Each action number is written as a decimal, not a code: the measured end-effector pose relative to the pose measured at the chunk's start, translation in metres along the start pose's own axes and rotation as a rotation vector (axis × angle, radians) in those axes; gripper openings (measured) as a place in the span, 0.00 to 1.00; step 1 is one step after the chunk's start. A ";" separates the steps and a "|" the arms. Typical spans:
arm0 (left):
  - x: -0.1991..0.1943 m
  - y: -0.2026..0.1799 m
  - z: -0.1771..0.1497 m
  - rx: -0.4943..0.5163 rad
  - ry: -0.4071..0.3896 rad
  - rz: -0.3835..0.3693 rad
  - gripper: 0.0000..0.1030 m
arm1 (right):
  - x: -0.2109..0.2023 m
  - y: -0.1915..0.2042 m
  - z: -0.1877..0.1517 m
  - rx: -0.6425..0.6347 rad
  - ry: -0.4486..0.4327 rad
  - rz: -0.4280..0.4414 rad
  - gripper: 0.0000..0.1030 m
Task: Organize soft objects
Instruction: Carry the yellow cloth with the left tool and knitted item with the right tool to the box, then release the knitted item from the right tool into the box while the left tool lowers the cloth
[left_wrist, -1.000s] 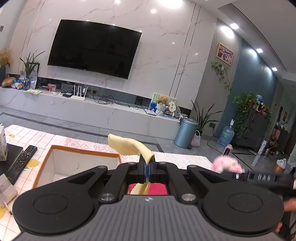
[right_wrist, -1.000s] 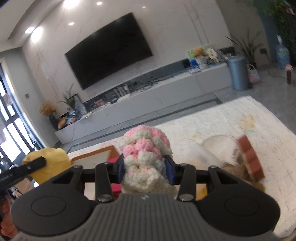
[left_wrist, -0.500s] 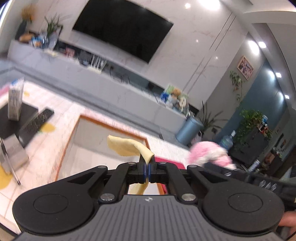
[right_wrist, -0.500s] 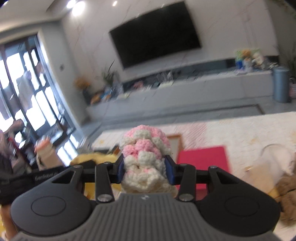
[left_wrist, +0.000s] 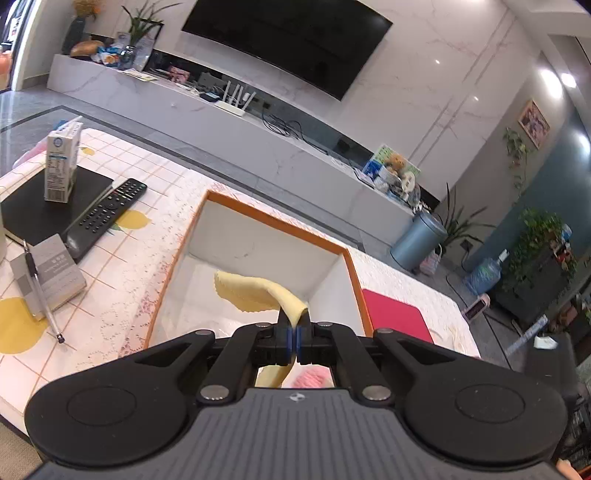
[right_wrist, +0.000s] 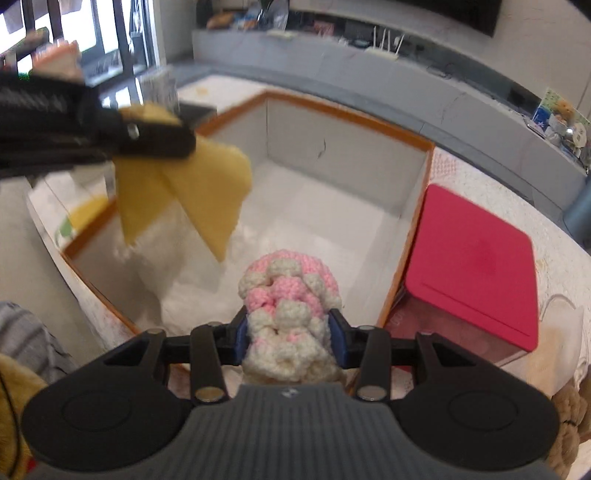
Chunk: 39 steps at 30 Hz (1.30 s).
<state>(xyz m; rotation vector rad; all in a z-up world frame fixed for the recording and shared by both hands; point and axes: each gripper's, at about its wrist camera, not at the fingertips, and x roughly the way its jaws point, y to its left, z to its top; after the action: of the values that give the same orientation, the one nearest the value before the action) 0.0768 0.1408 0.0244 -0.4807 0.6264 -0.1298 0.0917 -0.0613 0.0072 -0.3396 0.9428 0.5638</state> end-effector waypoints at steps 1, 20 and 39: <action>0.002 -0.001 -0.001 0.006 0.006 0.000 0.02 | 0.002 0.002 0.000 -0.024 0.001 -0.018 0.40; 0.010 -0.012 -0.006 0.072 0.053 -0.031 0.02 | 0.004 0.010 -0.006 -0.149 -0.044 -0.187 0.33; 0.016 -0.022 -0.013 0.166 0.125 -0.059 0.02 | -0.042 -0.016 -0.007 -0.084 -0.168 -0.149 0.89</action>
<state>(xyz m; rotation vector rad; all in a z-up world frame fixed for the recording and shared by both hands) 0.0828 0.1126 0.0171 -0.3323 0.7172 -0.2673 0.0774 -0.0904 0.0389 -0.4270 0.7270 0.4881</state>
